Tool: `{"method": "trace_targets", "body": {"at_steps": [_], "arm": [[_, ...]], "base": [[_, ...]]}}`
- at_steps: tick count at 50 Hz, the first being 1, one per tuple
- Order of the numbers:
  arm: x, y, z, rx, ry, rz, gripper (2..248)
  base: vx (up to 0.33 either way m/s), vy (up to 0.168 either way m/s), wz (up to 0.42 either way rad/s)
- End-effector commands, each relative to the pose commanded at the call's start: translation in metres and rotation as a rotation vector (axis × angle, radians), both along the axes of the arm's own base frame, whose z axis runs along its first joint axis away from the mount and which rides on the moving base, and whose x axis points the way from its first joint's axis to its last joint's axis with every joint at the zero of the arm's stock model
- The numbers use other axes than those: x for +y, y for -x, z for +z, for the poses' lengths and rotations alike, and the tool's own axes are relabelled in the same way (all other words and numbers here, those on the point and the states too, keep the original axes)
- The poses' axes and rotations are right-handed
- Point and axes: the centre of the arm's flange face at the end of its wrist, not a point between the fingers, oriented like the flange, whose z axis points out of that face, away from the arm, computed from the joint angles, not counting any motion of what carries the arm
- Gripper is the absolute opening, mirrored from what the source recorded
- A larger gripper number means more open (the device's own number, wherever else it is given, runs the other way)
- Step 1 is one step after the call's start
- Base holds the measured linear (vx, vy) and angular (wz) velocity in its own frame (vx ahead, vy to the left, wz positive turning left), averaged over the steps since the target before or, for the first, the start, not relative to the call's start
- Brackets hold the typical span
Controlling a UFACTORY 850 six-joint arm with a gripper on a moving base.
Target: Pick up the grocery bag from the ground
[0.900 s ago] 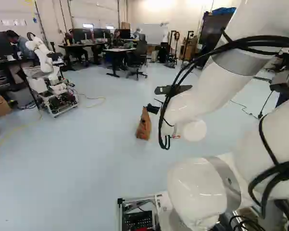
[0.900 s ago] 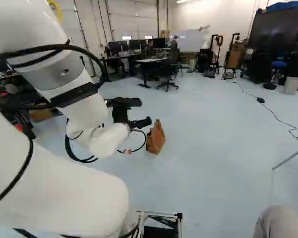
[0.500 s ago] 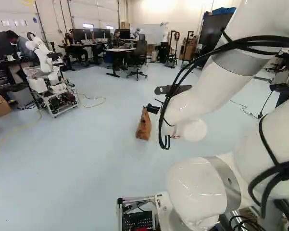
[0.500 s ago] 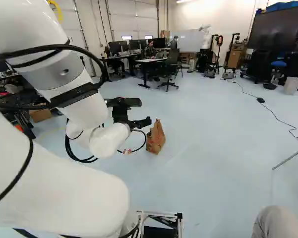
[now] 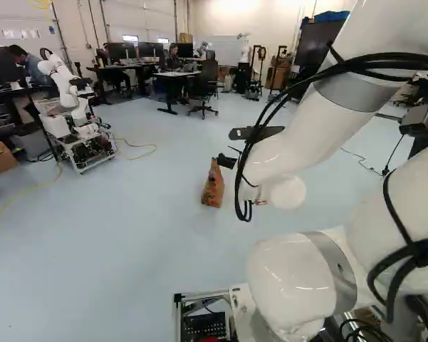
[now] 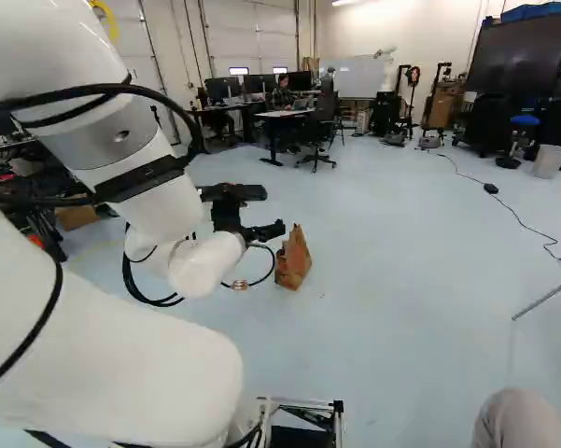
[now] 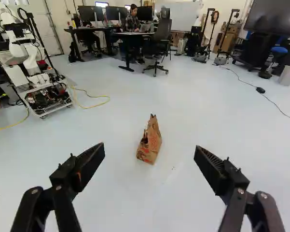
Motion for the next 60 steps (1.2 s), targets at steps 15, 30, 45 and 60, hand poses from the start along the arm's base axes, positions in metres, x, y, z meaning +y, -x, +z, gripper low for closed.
{"method": "trace_targets", "body": {"at_steps": [15,30,45,60], "arm": [[0.0,0.0,0.0,0.0,0.0,0.0,247],[0.0,0.0,0.0,0.0,0.0,0.0,247],[0.0,0.0,0.0,0.0,0.0,0.0,247],[0.0,0.0,0.0,0.0,0.0,0.0,247]], "base": [[0.0,0.0,0.0],[0.0,0.0,0.0],[0.0,0.0,0.0],[0.0,0.0,0.0]]}}
